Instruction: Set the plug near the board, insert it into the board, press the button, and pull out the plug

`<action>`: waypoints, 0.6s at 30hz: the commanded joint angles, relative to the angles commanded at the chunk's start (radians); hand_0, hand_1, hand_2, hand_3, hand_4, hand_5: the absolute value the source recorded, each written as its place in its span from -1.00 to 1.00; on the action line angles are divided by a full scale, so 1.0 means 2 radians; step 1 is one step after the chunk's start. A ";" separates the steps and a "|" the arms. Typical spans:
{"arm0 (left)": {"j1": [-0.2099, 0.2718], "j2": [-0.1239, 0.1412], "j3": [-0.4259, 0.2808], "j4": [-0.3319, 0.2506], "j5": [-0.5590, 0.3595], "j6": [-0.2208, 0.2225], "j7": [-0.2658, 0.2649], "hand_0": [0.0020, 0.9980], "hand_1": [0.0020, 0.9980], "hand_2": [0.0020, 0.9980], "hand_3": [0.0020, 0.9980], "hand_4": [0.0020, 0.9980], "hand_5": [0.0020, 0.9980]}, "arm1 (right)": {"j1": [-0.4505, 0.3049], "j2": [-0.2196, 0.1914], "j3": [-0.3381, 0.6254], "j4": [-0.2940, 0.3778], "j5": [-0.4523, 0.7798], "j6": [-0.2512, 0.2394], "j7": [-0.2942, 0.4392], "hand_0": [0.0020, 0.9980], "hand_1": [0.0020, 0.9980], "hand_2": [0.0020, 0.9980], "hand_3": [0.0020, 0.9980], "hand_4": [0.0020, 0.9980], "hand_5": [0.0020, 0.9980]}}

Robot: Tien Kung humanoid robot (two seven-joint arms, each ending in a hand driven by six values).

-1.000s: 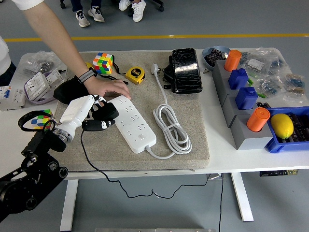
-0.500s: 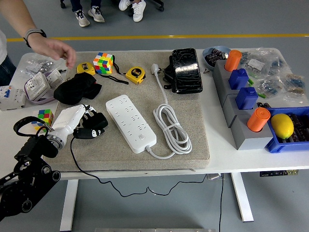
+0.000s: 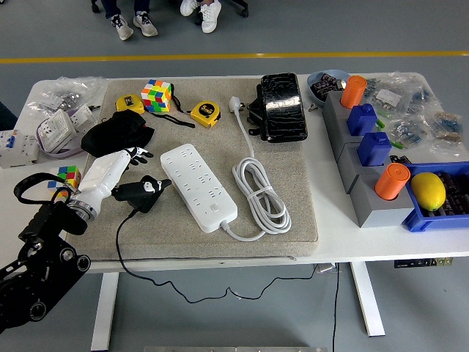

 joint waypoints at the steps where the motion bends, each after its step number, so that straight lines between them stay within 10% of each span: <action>1: 0.001 0.000 -0.003 -0.003 -0.017 0.007 -0.011 -0.10 0.26 0.32 0.40 1.00 0.09 | 0.000 0.000 -0.001 0.000 0.001 0.000 0.000 -0.05 0.16 0.05 0.02 0.70 -0.32; 11: 0.010 -0.003 -0.030 -0.005 -0.228 0.014 -0.142 -0.40 -0.09 0.04 0.25 0.87 -0.28 | 0.002 0.000 -0.010 -0.001 0.008 -0.002 -0.001 -0.05 0.16 0.05 0.02 0.70 -0.32; 12: 0.010 -0.003 -0.032 -0.005 -0.251 0.015 -0.154 -0.65 -0.54 -0.15 0.20 0.67 -0.47 | 0.002 0.000 -0.011 -0.001 0.009 -0.003 -0.001 -0.06 0.16 0.05 0.02 0.70 -0.32; 17: 0.011 -0.007 -0.040 -0.003 -0.355 0.015 -0.184 -0.65 -0.54 -0.15 0.20 0.67 -0.47 | 0.003 0.000 -0.025 -0.003 0.022 -0.001 -0.003 -0.06 0.16 0.05 0.02 0.70 -0.32; 18: 0.011 -0.007 -0.040 -0.003 -0.375 0.015 -0.186 -0.72 -0.76 -0.43 0.09 0.66 -0.50 | 0.003 0.000 -0.026 -0.004 0.023 -0.001 -0.003 -0.06 0.16 0.06 0.02 0.70 -0.32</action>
